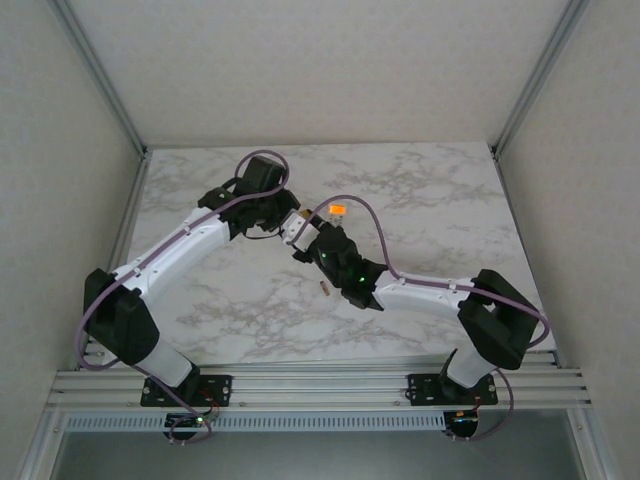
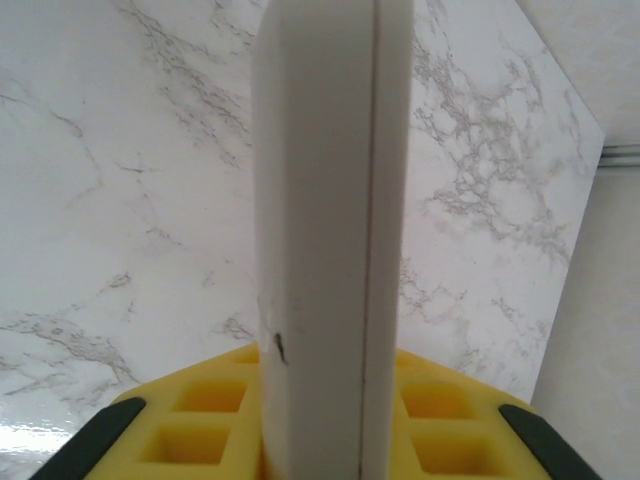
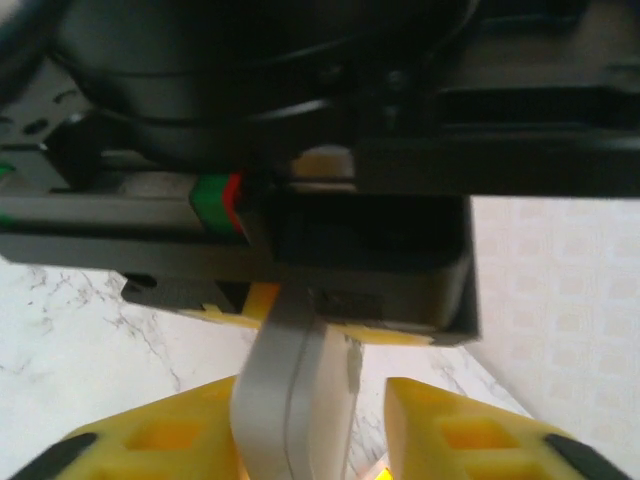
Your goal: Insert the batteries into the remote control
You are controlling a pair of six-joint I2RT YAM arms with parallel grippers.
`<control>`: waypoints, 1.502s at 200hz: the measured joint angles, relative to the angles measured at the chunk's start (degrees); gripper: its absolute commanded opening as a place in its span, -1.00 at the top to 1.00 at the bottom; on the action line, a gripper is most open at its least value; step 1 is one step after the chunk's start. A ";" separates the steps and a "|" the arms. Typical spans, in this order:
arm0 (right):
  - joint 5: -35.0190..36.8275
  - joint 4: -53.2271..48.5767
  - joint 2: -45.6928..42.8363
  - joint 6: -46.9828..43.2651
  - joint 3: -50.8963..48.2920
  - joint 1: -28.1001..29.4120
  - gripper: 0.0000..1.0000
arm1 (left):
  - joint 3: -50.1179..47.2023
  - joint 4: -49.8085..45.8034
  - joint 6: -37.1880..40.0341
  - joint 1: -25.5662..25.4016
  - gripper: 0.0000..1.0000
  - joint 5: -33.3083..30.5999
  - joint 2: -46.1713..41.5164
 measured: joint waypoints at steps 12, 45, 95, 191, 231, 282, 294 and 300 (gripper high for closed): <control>0.35 -0.22 0.50 -0.24 0.57 0.00 0.59 | 0.00 0.28 -0.48 0.00 0.58 0.22 -0.22; -0.44 -3.41 -0.90 3.08 1.20 -0.20 0.85 | -0.33 1.36 -0.63 -0.02 -0.34 0.61 -0.90; -19.12 -19.39 -13.60 27.78 1.90 -12.48 0.91 | -2.38 8.81 4.72 2.71 -0.86 0.11 -12.11; -50.56 -5.05 -20.46 83.30 1.46 -25.66 0.82 | -23.67 61.44 -11.67 11.96 -0.50 30.69 -10.60; -51.01 1.42 -17.42 92.65 1.46 -23.45 0.83 | -23.34 72.72 -15.69 8.22 0.07 32.72 -9.40; -50.47 5.16 -15.15 97.02 1.51 -19.15 0.63 | -23.30 76.06 -17.51 7.56 0.70 32.37 -9.05; -50.23 5.09 -15.26 97.83 1.51 -19.08 0.36 | -23.30 76.65 -17.07 7.56 0.79 32.37 -9.11; -50.01 4.50 -15.28 97.74 1.46 -18.99 0.28 | -23.30 76.37 -16.61 7.56 0.83 32.30 -9.16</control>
